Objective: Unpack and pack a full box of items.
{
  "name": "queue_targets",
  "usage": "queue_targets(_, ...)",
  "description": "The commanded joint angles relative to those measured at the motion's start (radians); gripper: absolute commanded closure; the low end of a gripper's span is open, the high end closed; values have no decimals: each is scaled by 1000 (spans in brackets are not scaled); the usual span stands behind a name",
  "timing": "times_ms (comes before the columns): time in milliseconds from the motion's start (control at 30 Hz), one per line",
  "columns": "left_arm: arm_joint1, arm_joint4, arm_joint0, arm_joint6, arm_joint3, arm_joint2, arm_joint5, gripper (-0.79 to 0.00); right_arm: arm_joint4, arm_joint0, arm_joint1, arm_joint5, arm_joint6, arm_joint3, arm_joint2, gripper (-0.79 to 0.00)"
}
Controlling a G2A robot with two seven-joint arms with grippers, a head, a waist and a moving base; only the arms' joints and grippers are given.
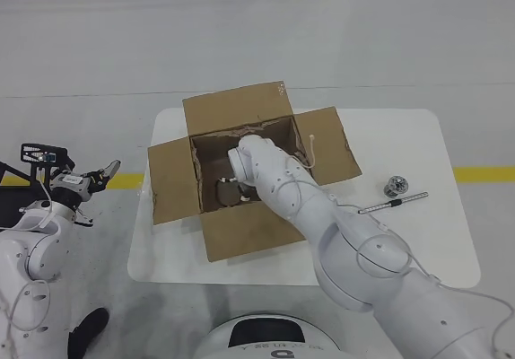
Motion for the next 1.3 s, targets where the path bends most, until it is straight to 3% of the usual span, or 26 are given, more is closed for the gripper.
queue_targets(0, 0, 0, 0, 0, 0, 0, 0, -785, -12, 1, -3, 33, -3, 14, -2, -302)
queue_targets(100, 0, 0, 0, 0, 0, 0, 0, -785, -14, 1, -7, 22, -5, 17, 1, -114)
queue_targets(133, 0, 0, 0, 0, 0, 0, 0, -785, -16, 2, -9, 26, -5, 20, 1, 0)
queue_targets(500, 0, 0, 0, 0, 0, 0, 0, -785, -32, 14, -12, 74, -107, -27, 20, 0)
queue_targets(733, 0, 0, 0, 0, 0, 0, 0, -785, -64, -17, 20, 204, -284, -156, 55, 0)
queue_targets(900, 0, 0, 0, 0, 0, 0, 0, -785, -163, -140, 90, 378, -414, -450, 97, 0)
queue_targets(1033, 0, 0, 0, 0, 0, 0, 0, -785, -368, -303, 194, 509, -340, -803, 156, 0)
queue_targets(1200, 0, 0, 0, 0, 0, 0, 0, -785, -659, -548, 321, 486, -168, -1234, 302, 0)
queue_targets(1267, 0, 0, 0, 0, 0, 0, 0, -785, -670, -564, 327, 476, -159, -1261, 313, 0)
